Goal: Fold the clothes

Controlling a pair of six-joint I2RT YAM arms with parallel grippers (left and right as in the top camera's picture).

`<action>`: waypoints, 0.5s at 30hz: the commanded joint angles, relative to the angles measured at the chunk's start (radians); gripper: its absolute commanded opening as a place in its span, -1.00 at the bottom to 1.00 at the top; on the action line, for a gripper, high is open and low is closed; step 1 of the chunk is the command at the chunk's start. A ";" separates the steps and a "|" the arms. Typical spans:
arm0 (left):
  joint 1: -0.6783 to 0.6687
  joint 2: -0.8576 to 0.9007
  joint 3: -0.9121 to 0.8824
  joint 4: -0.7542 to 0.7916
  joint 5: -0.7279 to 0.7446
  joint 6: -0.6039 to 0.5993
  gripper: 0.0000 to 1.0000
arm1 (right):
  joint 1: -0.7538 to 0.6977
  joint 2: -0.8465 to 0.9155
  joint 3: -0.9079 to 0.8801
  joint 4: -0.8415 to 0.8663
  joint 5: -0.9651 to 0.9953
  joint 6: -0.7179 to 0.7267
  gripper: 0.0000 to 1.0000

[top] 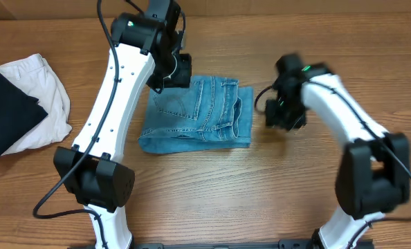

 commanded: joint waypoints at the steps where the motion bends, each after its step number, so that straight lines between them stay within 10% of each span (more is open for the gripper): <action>1: 0.005 -0.027 -0.076 -0.001 -0.144 -0.040 -0.11 | 0.011 -0.108 0.132 -0.066 -0.120 -0.129 0.04; 15: 0.092 -0.027 -0.151 0.013 -0.160 -0.072 -0.10 | 0.178 -0.062 -0.052 0.032 -0.344 -0.093 0.47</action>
